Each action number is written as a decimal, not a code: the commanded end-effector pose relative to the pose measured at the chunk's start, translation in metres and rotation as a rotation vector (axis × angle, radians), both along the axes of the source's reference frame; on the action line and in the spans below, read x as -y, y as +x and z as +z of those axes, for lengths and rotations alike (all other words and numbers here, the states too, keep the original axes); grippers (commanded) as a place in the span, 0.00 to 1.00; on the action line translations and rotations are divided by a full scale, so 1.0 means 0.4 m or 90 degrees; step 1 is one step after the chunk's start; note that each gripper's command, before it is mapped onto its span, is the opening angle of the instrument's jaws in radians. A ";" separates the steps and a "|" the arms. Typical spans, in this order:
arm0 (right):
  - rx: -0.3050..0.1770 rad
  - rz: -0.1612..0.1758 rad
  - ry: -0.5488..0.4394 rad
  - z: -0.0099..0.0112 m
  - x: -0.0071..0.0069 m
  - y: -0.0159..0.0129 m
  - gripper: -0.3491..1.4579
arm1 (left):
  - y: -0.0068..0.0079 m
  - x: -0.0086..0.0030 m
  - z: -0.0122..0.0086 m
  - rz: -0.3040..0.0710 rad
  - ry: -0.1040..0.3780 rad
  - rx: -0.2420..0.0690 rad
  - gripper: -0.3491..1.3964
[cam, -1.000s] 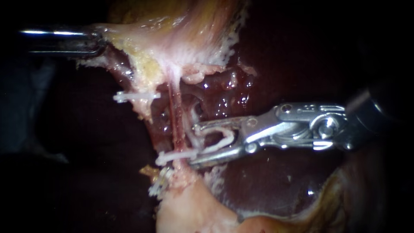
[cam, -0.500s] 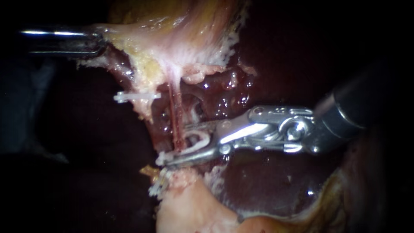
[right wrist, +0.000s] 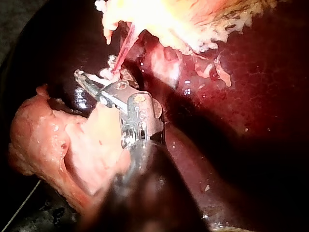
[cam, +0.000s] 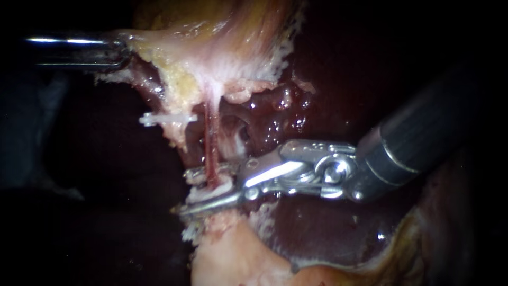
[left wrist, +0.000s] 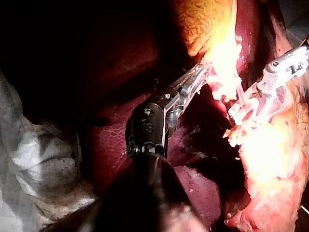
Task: Clipping second clip right tube
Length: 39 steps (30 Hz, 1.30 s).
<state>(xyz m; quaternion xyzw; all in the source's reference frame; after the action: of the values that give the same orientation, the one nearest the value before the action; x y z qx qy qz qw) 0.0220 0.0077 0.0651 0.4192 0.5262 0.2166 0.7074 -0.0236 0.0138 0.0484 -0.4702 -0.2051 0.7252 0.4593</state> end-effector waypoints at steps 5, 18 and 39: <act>-0.037 -0.026 0.011 -0.0051 0.0031 0.0006 0.45 | 0.0000 0.0000 0.0001 0.000 0.000 0.000 0.00; -0.098 -0.059 0.022 -0.0158 0.0073 0.0024 0.43 | 0.0000 0.0000 0.0003 0.000 -0.001 0.000 0.00; -0.083 -0.030 0.015 -0.0110 0.0034 0.0007 0.18 | -0.0001 0.0000 0.0006 0.000 -0.001 0.000 0.00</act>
<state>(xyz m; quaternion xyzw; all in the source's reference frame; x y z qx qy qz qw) 0.0221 0.0064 0.0608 0.4531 0.5582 0.1784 0.6718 -0.0237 0.0138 0.0486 -0.4706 -0.2047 0.7253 0.4588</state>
